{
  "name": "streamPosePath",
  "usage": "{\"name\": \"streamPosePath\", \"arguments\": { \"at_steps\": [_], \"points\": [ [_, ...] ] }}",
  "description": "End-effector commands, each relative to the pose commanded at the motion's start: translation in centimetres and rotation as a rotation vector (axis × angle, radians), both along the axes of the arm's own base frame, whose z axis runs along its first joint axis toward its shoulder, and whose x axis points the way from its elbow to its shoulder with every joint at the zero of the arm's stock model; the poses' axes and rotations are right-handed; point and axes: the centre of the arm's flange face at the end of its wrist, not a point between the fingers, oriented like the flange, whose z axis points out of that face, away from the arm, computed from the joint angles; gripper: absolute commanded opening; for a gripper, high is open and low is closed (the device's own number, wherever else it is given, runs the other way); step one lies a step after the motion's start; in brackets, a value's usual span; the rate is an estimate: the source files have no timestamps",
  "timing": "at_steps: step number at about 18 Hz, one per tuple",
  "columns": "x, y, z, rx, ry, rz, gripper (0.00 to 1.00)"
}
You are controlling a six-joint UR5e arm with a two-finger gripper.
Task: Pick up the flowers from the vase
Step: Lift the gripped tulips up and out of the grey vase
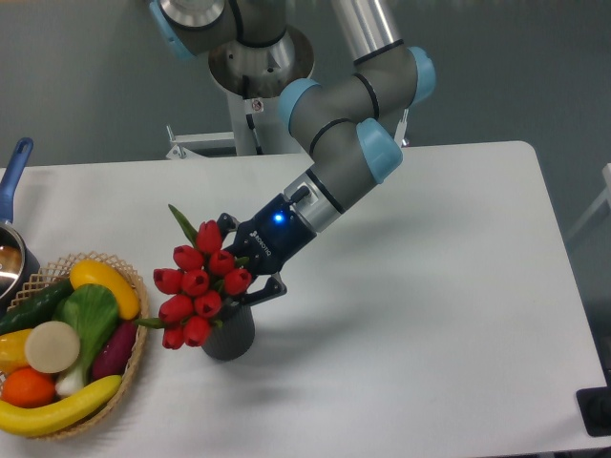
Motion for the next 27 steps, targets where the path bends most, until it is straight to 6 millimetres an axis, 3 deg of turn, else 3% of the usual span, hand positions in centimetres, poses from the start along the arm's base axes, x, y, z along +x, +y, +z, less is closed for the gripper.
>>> {"name": "streamPosePath", "arguments": {
  "at_steps": [5,18,27],
  "points": [
    [0.3,0.0,3.9,0.015,-0.035,0.031,0.49],
    [0.8,-0.6,10.8,0.024,-0.05,0.089,0.49],
    [-1.2,-0.4,16.7,0.056,-0.038,0.14,0.49]
  ]
}}
